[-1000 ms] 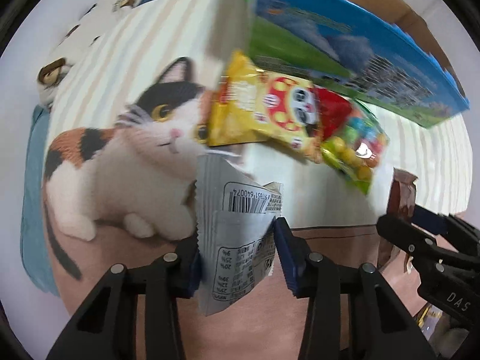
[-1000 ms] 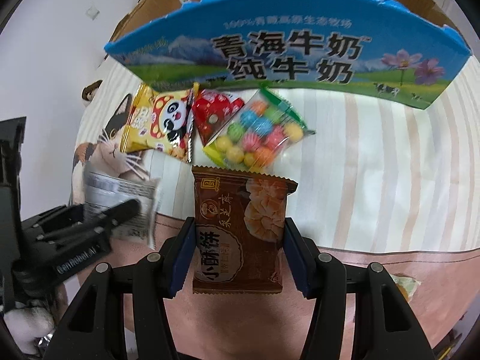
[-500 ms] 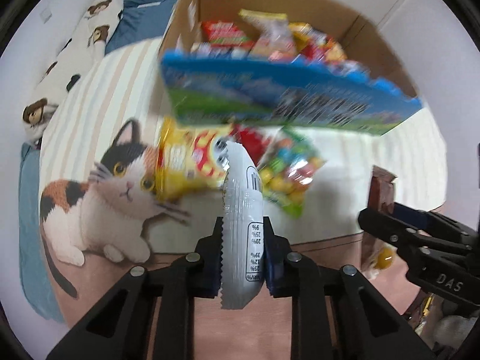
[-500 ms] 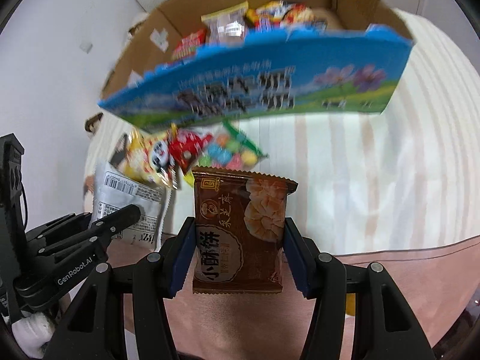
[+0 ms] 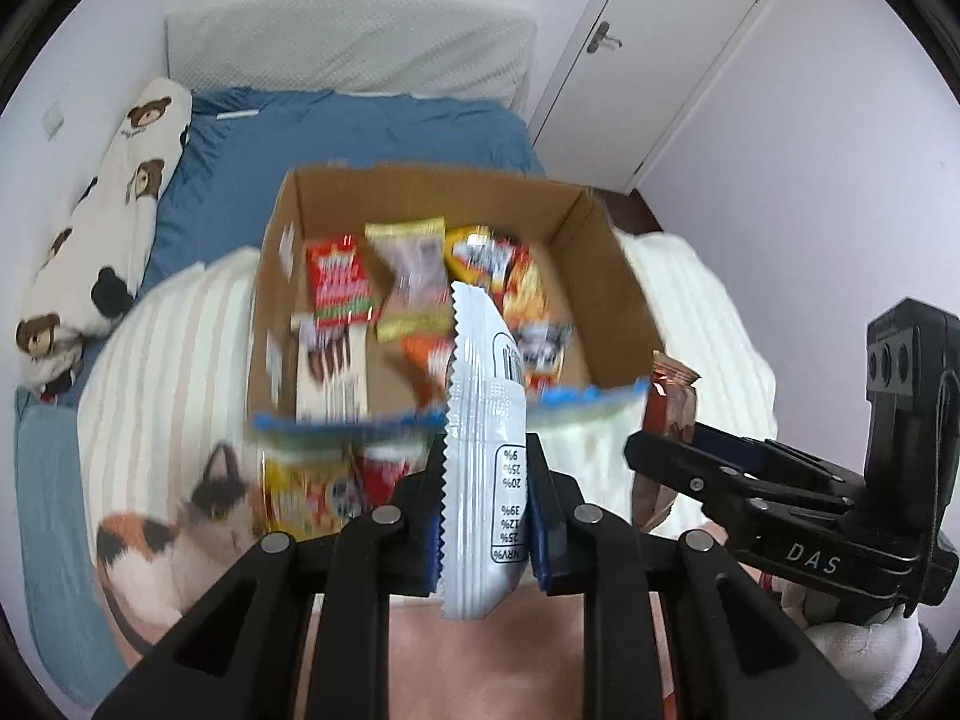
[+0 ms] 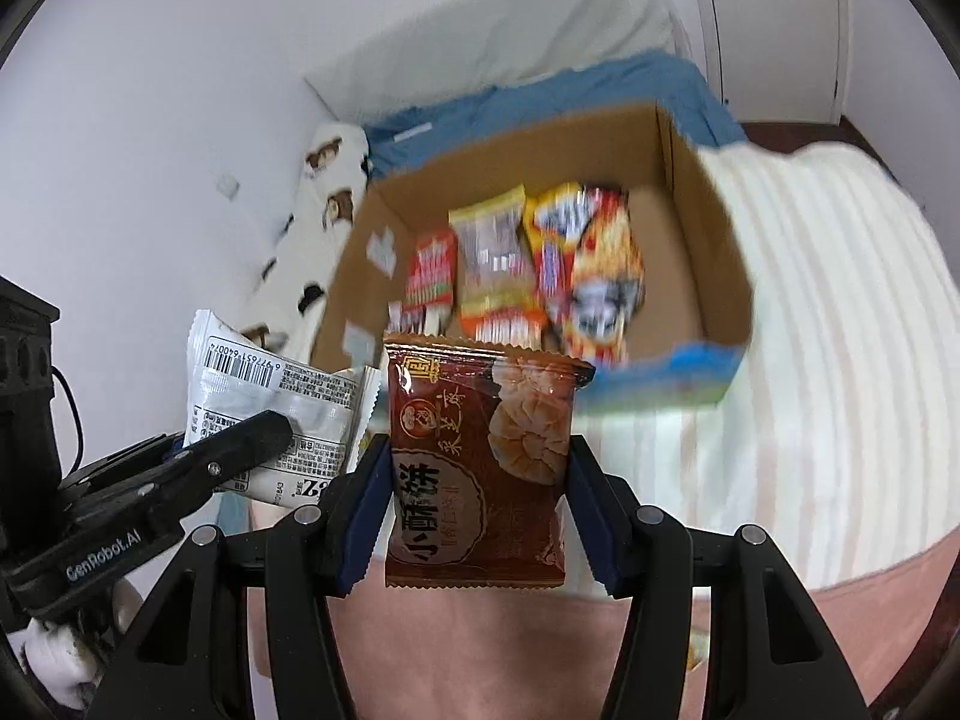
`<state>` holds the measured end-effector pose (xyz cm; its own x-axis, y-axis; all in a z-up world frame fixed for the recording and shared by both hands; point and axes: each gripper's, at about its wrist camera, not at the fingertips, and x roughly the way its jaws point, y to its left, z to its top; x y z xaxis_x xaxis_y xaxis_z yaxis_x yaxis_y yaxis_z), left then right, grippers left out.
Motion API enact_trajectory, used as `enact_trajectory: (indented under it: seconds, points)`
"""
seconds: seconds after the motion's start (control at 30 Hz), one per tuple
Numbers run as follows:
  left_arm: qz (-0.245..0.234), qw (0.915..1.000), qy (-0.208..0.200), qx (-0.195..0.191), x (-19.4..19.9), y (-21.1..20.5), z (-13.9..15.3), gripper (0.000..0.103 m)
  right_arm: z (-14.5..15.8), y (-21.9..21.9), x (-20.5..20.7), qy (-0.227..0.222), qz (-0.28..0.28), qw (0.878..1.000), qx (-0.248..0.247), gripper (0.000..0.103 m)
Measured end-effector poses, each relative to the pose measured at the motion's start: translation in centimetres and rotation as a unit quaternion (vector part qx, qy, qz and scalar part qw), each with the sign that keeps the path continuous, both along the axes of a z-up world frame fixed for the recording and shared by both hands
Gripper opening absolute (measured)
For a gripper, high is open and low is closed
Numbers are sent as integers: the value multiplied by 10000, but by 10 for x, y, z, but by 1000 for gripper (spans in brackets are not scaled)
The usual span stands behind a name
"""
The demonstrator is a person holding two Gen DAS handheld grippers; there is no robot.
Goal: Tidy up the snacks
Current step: 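Carry both packs over the box and open both tools to drop them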
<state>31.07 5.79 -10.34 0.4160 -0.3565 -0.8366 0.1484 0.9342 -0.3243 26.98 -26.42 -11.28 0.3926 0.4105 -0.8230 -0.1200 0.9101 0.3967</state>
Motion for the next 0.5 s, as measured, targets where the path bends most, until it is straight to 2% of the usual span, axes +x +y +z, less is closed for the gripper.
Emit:
enact_trajectory:
  seconds: [0.1,0.2,0.4,0.5]
  points:
    - [58,10000,-59,0,29,0,11,19,15,-10,28,-134,-79,9997,-175,59]
    - [138,9999,-24,39,59,2,11,19,18,-20,54,-147,-201,9990,-371,59]
    - [191,9993,244,212,109,-1,-10,19,-3,-33,102,26,-380,9961,-800,59]
    - [135,9980,546,300,126,-7,-29,22,-19,-39,118,222,-474,9948,-868,60]
